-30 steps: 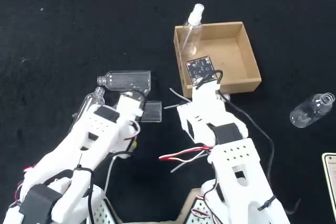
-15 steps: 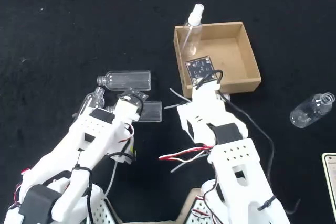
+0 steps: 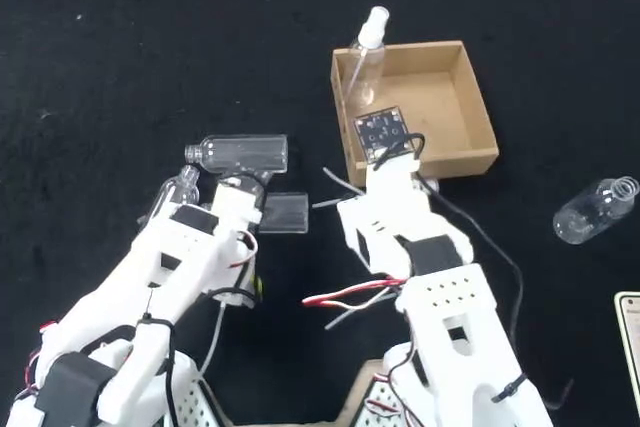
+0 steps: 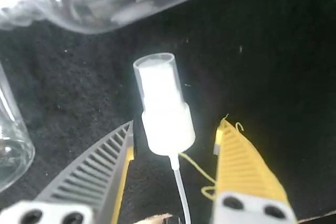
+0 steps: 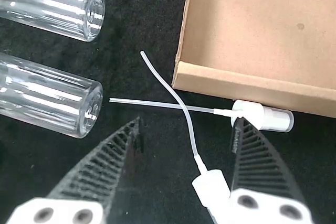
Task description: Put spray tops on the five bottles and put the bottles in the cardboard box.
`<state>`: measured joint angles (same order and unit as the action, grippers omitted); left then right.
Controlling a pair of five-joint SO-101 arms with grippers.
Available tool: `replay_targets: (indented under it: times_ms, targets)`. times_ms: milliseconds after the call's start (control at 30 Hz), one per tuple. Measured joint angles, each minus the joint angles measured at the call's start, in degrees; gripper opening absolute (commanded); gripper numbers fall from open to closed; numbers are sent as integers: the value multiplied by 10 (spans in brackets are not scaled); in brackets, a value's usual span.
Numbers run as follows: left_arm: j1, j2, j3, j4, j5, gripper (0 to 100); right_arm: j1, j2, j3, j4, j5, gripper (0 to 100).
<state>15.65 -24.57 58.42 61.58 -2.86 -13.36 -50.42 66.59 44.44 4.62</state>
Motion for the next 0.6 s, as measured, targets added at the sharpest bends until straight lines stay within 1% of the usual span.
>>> replay_targets:
  times_ms: [133,333,600]
  targets:
    - [0,0,0,-7,0,230,0,0,0,0,0,262]
    - [3,0,0,-7,0,75,0,0,0,0,0,262]
    - [3,0,0,-7,1,77,5,0,0,1,0,262]
